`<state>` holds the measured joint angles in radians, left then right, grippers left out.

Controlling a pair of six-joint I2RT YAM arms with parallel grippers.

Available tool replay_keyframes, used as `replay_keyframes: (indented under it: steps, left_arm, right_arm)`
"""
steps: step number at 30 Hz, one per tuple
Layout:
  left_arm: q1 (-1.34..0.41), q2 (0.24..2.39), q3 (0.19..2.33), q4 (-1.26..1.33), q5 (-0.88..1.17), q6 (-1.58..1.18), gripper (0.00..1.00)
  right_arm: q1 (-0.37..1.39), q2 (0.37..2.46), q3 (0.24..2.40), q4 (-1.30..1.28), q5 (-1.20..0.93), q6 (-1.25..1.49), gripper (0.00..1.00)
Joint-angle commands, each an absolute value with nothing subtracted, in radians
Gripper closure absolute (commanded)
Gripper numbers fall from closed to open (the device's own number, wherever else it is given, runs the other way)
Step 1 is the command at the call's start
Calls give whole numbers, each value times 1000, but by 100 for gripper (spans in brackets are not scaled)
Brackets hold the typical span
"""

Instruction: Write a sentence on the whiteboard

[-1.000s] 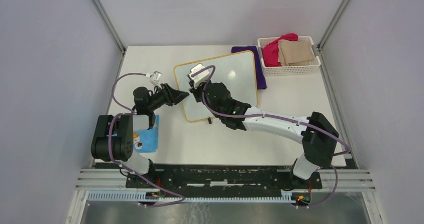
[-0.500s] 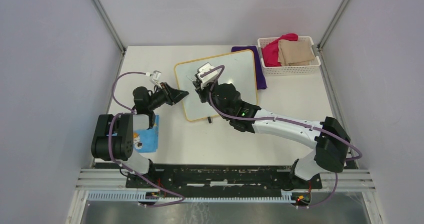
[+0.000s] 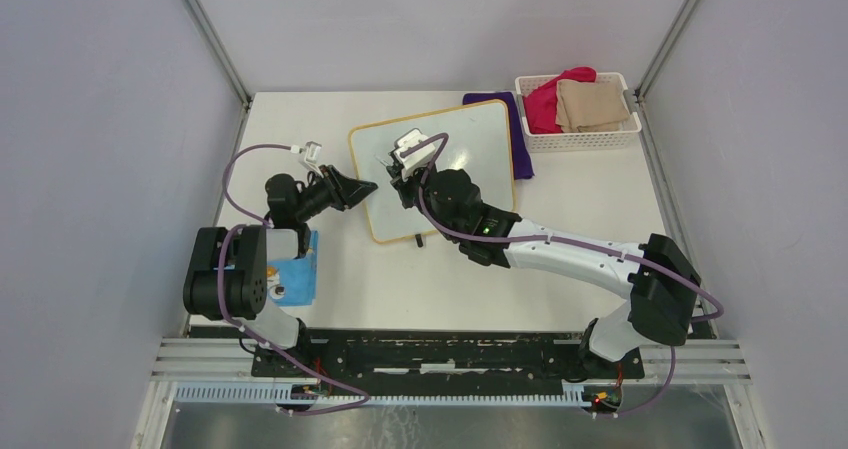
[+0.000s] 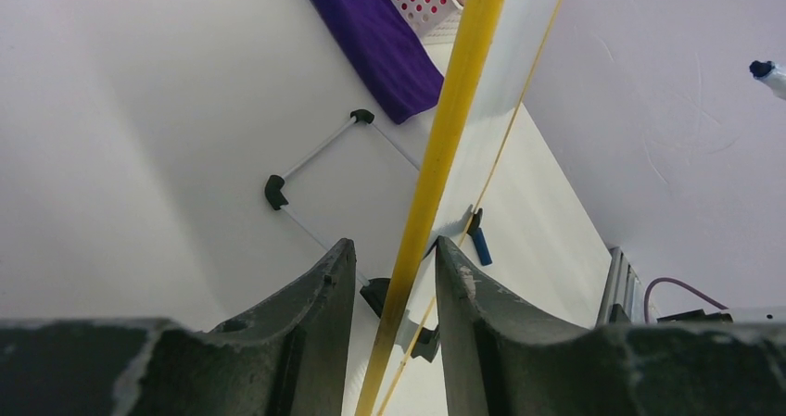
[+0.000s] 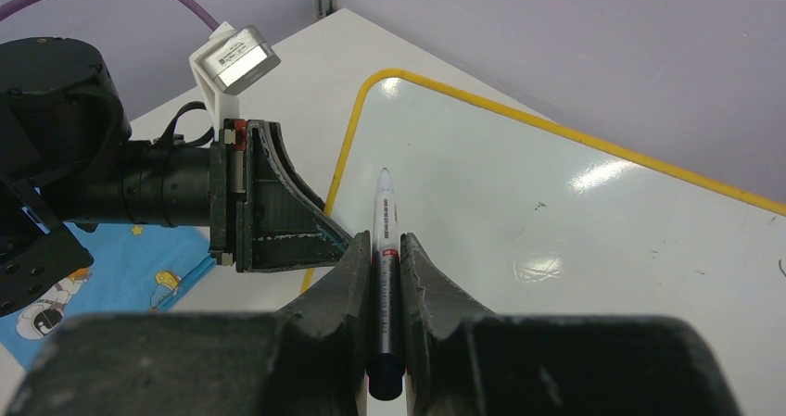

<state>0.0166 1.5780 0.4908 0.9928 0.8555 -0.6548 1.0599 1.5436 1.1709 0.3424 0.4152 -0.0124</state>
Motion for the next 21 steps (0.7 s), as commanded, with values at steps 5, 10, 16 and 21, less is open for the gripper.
replay_keyframes:
  steps: [5, 10, 16, 21]
  left_arm:
    - [14, 1610, 510, 1015, 861, -651, 58]
    - [10, 1622, 509, 1014, 873, -649, 62]
    - [10, 1618, 511, 1007, 871, -643, 63]
    - [10, 1612, 511, 1002, 870, -637, 66]
  right_arm:
    - [1058, 1540, 1188, 385, 398, -3, 100]
    - [1058, 1545, 1188, 384, 393, -2, 100]
    - [1058, 1558, 1195, 384, 403, -9, 100]
    - [1058, 1598, 1233, 373, 419, -18, 100]
